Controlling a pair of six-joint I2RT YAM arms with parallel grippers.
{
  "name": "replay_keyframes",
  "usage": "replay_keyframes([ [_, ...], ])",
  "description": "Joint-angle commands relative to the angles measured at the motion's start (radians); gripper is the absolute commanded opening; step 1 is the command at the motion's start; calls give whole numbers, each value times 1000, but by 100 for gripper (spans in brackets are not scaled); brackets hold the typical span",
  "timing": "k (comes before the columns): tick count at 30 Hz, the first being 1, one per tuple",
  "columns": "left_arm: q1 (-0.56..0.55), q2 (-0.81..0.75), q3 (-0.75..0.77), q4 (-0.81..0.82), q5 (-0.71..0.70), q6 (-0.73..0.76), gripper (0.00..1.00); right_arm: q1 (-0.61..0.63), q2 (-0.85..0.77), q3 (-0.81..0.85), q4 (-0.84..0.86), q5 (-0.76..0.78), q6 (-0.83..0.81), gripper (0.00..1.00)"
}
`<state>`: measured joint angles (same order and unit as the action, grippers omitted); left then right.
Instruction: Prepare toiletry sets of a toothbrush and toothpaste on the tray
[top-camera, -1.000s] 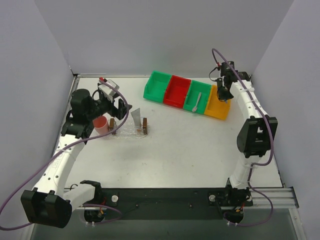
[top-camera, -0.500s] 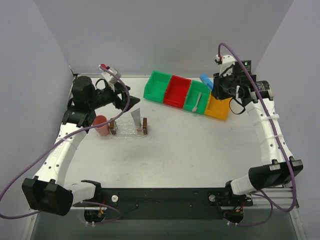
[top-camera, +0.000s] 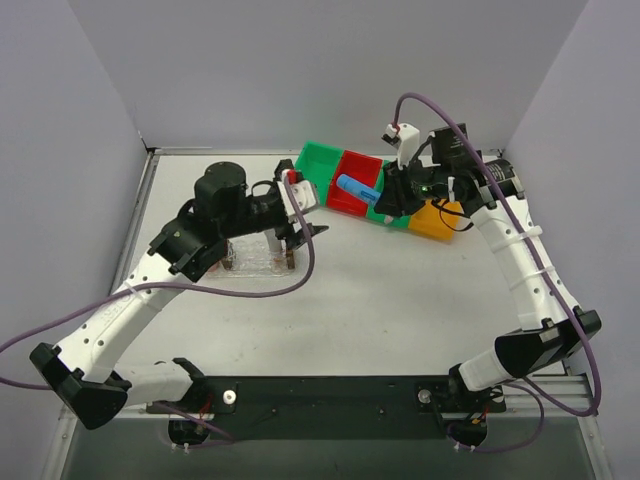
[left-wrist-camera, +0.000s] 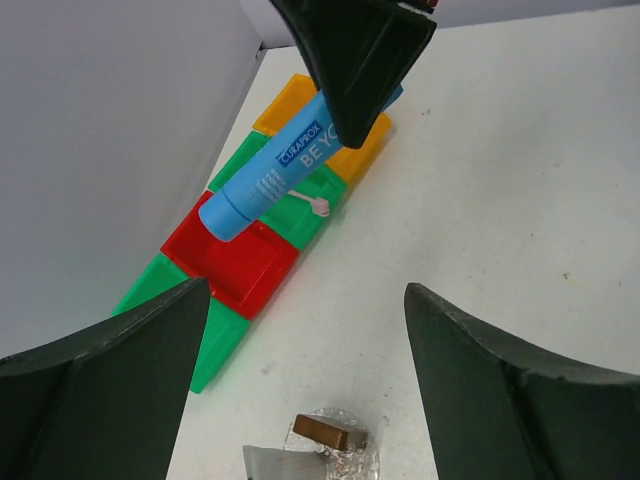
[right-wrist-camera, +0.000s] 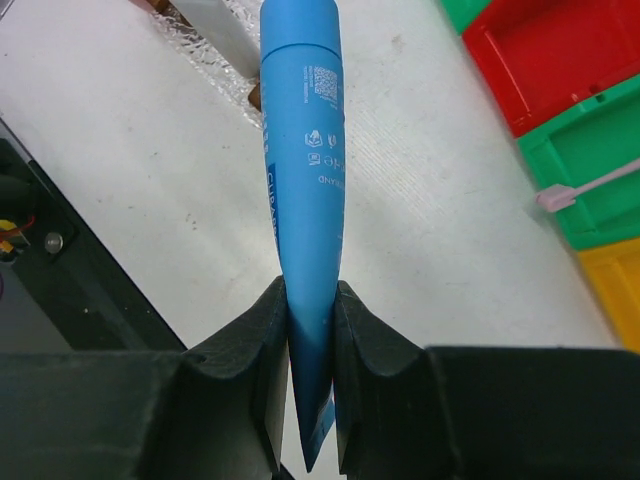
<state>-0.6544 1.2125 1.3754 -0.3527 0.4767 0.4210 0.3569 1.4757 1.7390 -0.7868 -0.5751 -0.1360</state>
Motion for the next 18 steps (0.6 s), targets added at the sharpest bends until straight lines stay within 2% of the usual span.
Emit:
replay_keyframes([
  [1,-92,30,100,-103,-154,205,90,20,6,36,-20,-112,-13,0],
  [9,-275,119,128,-127,-338,398,91,66,-2,1,-28,-169,-20,0],
  [13,-324,148,116,-109,-446,470,91,85,6,7,-45,-186,-22,0],
  [18,-346,170,109,-85,-507,516,91,109,-2,-9,-54,-198,-34,0],
])
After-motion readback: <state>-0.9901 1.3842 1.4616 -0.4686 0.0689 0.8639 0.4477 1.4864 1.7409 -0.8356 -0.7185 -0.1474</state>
